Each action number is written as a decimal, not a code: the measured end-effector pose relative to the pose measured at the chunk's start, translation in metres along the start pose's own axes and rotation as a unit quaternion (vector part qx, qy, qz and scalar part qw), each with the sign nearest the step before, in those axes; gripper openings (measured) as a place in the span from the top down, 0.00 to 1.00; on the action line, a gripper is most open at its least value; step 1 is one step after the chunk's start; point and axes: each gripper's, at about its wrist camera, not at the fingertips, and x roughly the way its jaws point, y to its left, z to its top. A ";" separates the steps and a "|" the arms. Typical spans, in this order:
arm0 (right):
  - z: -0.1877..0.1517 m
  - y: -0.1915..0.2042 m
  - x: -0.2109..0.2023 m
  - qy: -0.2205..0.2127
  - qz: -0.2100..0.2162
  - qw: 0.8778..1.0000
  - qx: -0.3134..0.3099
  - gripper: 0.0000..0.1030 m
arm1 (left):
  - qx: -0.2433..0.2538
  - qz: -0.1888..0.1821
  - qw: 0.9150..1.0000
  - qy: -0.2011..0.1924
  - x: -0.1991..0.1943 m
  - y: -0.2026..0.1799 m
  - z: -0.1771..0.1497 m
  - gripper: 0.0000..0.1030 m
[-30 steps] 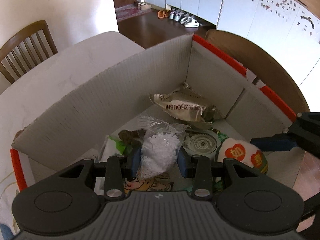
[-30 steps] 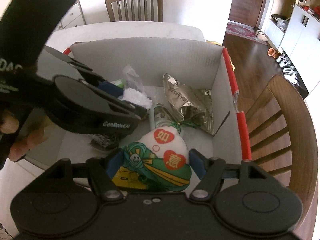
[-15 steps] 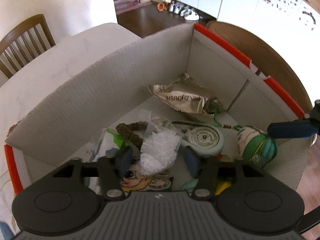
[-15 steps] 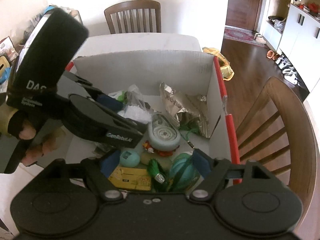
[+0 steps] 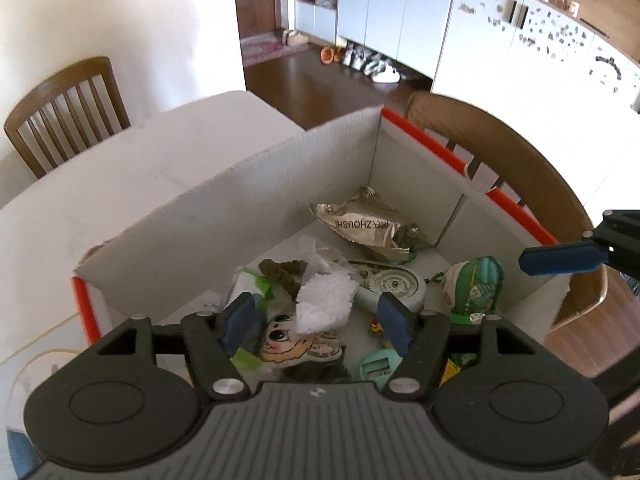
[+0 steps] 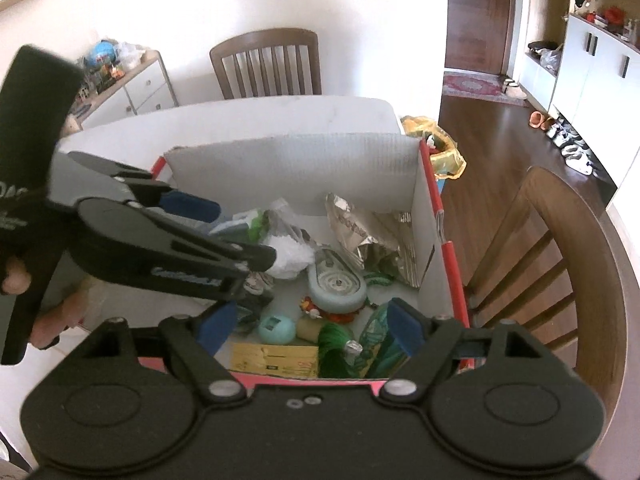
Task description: Organize objects
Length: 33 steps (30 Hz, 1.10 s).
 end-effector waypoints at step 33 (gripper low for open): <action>-0.019 0.081 -0.078 -0.150 -0.009 0.987 0.057 0.01 | 0.007 -0.003 0.988 -0.154 -0.152 0.043 -0.070 0.12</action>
